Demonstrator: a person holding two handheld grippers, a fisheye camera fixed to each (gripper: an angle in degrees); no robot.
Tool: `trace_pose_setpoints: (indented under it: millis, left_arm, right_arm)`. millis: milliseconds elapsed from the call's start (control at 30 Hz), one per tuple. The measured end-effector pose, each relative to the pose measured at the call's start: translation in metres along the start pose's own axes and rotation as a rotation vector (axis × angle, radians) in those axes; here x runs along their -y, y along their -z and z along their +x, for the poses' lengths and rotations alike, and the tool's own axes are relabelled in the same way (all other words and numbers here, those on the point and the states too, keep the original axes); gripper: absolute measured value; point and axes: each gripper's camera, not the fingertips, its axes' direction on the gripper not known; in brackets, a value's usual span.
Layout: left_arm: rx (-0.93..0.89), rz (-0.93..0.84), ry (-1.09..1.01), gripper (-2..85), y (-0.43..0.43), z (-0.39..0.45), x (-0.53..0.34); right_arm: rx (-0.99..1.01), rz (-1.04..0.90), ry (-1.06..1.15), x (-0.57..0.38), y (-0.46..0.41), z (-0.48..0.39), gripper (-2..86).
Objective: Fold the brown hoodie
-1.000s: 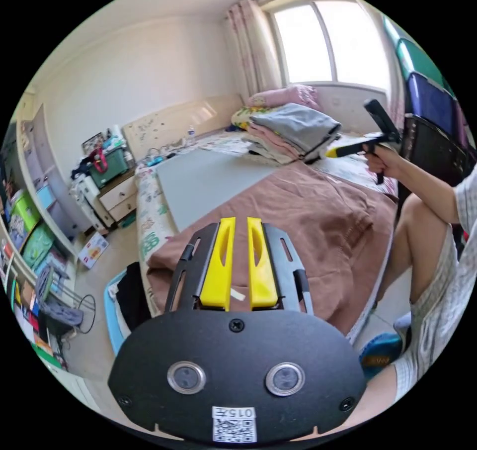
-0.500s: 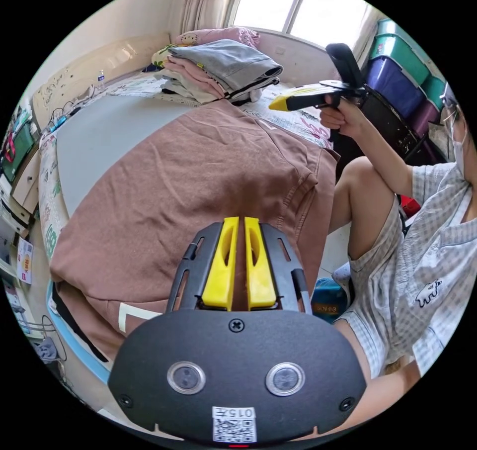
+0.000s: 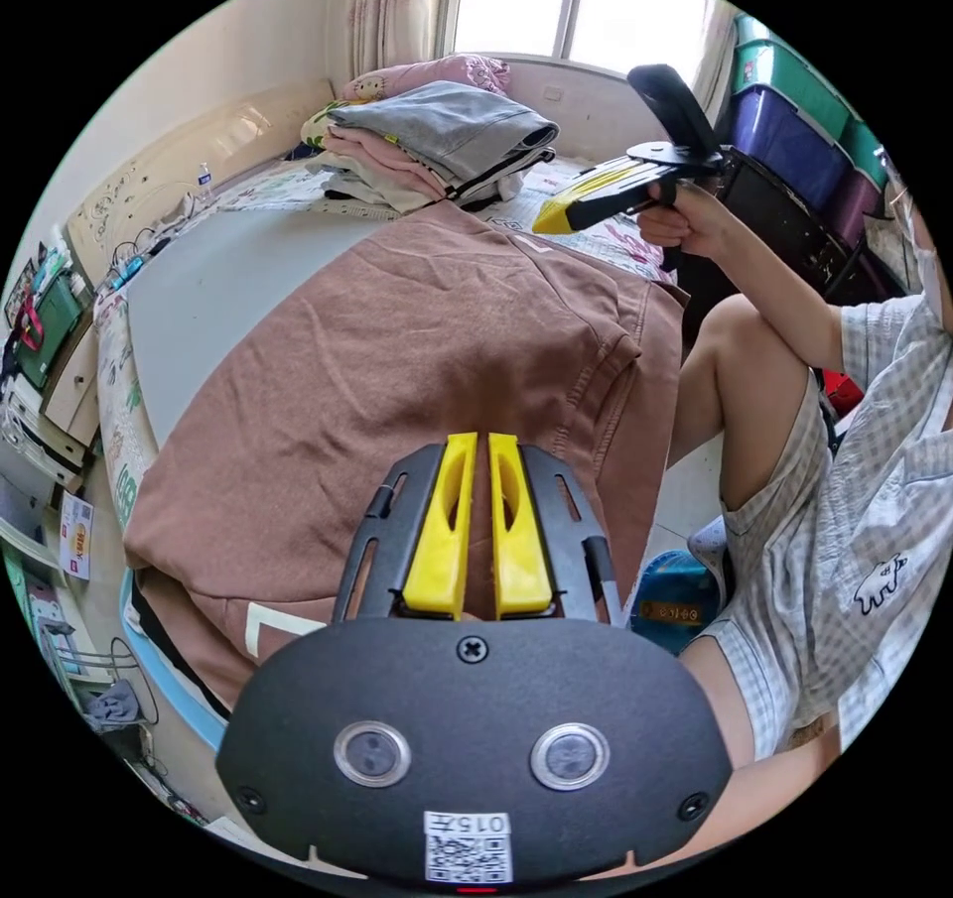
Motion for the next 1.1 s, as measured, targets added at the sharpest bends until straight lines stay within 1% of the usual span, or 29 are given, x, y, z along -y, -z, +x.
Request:
trace_pose_setpoints:
  millis: [133, 233, 367, 533, 667, 733, 900, 1100]
  left_arm:
    - [-0.020, -0.001, 0.010, 1.3, 0.002, -0.007, 0.003]
    - [-0.030, 0.000, 0.015, 1.3, 0.004, -0.011, 0.006]
    - [-0.047, -0.002, 0.024, 1.3, 0.006, -0.018, 0.009]
    - [-0.068, -0.003, 0.035, 1.2, 0.009, -0.025, 0.011]
    - [-0.061, -0.005, 0.033, 1.2, 0.011, -0.026, 0.012]
    - [-0.049, -0.006, 0.027, 1.2, 0.013, -0.025, 0.013]
    - [-0.031, -0.005, 0.018, 1.2, 0.016, -0.023, 0.013]
    - [-0.020, -0.005, 0.014, 1.2, 0.020, -0.023, 0.012]
  right_arm:
    - [-0.002, -0.040, 0.018, 0.007, -0.006, -0.012, -0.5]
    - [-0.016, -0.112, 0.036, 0.014, -0.019, -0.024, -0.5]
    - [-0.135, -0.216, 0.075, 0.021, -0.047, -0.046, -0.6]
    - [-0.289, -0.170, 0.137, 0.027, -0.053, -0.078, -0.7]
    - [-0.393, -0.231, 0.175, 0.042, -0.059, -0.100, -0.6]
    - [-0.396, -0.260, 0.158, 0.050, -0.059, -0.101, -0.6]
    - [-0.315, -0.302, 0.092, 0.065, -0.050, -0.090, -0.7]
    - [-0.211, -0.289, 0.042, 0.068, -0.037, -0.069, -0.7]
